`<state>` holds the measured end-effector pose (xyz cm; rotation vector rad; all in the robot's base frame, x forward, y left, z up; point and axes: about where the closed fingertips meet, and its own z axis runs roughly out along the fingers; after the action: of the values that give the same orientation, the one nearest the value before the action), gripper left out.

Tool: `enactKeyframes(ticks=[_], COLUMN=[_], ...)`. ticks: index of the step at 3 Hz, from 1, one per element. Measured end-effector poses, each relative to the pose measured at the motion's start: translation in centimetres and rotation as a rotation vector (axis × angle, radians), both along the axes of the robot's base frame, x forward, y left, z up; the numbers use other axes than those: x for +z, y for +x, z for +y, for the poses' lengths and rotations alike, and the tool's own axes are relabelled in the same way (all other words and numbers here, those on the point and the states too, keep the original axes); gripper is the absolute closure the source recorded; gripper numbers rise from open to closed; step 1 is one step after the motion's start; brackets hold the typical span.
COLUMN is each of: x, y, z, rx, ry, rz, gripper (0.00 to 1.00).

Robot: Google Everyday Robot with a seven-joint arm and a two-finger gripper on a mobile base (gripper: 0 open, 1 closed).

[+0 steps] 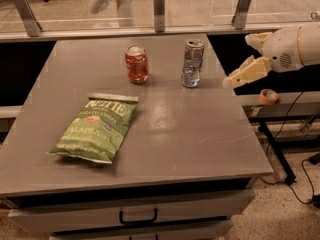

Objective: Pick redbull can

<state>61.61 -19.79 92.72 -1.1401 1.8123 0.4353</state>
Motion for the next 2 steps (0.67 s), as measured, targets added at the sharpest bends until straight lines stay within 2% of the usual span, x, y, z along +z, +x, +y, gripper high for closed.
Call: enactKeyframes(ticks=[1,2], x=[-1.3,-2.3], y=[2.6,4.1], z=[2.1,5.0], rx=[0.048,0.126], ry=[0.002,-0.021], rz=[-0.014,-0.029], gripper=[0.0,0.0])
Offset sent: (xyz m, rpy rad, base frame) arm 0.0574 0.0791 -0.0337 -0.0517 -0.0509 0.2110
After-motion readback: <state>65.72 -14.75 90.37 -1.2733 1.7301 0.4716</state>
